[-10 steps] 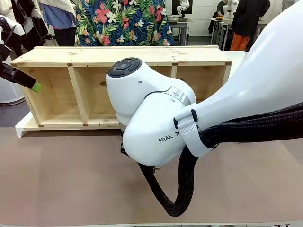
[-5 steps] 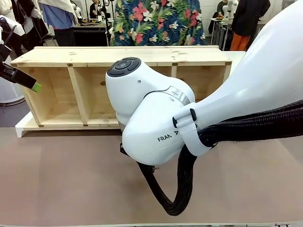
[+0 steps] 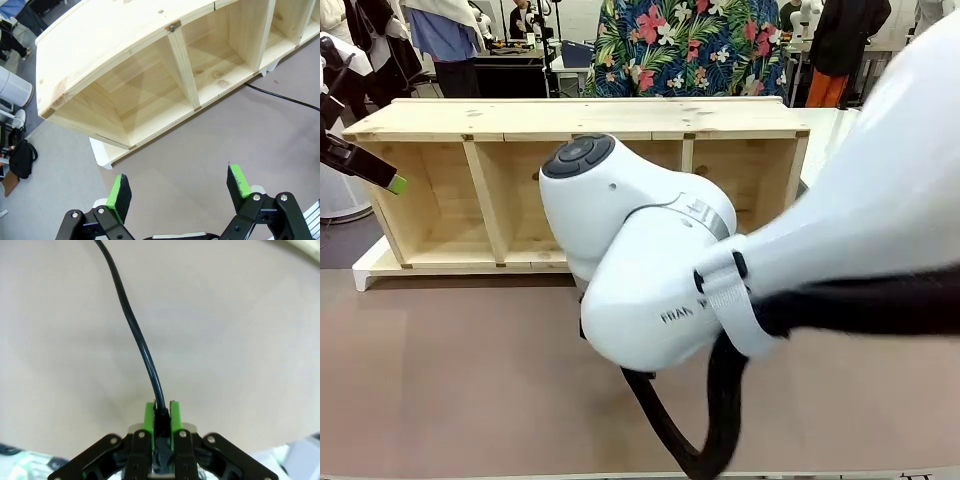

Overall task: Perform cable management.
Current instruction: Pull the grasped Power Cable to the location of the Power Strip.

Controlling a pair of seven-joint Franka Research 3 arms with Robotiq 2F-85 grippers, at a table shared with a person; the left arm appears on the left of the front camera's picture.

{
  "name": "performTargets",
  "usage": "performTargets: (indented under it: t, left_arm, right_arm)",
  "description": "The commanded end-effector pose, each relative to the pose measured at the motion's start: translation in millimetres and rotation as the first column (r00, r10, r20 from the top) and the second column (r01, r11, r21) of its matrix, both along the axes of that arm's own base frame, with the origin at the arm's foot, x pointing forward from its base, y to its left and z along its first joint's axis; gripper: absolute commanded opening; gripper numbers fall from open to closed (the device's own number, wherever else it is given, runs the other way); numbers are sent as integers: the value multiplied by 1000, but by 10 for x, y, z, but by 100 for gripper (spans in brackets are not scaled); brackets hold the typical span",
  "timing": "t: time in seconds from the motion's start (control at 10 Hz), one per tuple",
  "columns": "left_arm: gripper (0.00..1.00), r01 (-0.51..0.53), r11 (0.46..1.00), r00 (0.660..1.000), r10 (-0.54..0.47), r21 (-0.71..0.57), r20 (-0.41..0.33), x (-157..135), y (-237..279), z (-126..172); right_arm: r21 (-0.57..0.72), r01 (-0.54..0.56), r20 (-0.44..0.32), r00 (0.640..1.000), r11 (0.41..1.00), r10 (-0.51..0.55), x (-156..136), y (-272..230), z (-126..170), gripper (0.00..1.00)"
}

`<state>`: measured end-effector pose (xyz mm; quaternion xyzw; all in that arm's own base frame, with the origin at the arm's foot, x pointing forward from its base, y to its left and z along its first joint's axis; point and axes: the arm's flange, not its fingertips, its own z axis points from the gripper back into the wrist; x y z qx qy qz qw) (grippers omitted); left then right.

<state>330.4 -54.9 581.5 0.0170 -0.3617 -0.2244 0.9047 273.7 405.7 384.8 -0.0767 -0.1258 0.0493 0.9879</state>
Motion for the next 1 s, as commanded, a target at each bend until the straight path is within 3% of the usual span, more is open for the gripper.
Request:
performTargets:
  t: [0.0,0.5,0.9]
  left_arm:
    - [100,-1,1000,1000,1,-2,6,-4,2,5]
    - [100,-1,1000,1000,1,-2,6,-4,2,5]
    - [100,-1,1000,1000,1,-2,6,-4,2,5]
  right_arm:
    - [-27,20,28,999,999,-19,-323,-295,82,15]
    - [20,140,104,984,990,-141,-619,-985,321,15]
    - [101,297,142,940,949,-309,-754,-1672,482,15]
